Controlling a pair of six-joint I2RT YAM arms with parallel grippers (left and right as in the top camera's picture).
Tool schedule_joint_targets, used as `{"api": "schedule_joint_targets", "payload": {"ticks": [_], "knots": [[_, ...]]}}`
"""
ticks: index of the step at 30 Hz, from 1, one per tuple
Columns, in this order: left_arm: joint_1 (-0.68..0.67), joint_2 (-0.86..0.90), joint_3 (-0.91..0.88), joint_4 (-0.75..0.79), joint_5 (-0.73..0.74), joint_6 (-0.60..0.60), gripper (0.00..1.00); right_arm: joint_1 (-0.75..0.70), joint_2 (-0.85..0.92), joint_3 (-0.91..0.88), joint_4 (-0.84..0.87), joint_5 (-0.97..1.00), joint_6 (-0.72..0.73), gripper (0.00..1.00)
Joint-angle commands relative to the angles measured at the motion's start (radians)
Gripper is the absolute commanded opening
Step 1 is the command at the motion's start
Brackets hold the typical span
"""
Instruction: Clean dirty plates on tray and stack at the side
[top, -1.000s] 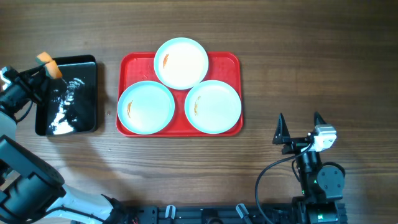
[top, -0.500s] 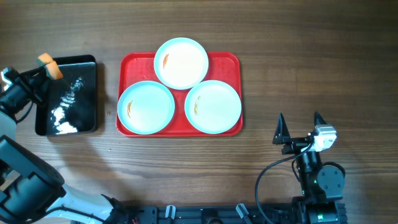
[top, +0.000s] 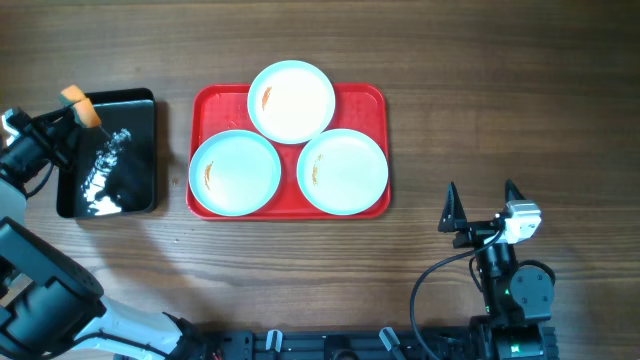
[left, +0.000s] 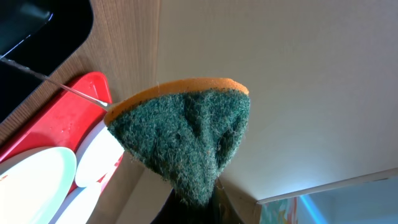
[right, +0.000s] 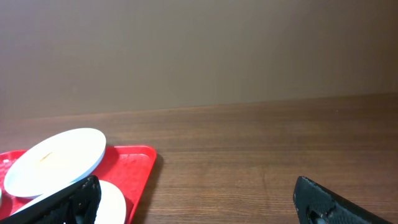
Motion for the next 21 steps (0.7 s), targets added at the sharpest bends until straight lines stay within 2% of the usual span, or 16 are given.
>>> {"api": "schedule_joint_targets", "payload": {"ticks": [1, 21], "knots": [[0.004, 0.002, 0.006, 0.000, 0.000, 0.009, 0.04, -0.004, -0.005, -0.001, 0.005, -0.008, 0.008, 1.00], [0.004, 0.002, 0.006, 0.000, 0.000, 0.035, 0.04, -0.004, -0.005, -0.001, 0.005, -0.008, 0.008, 1.00]]}}
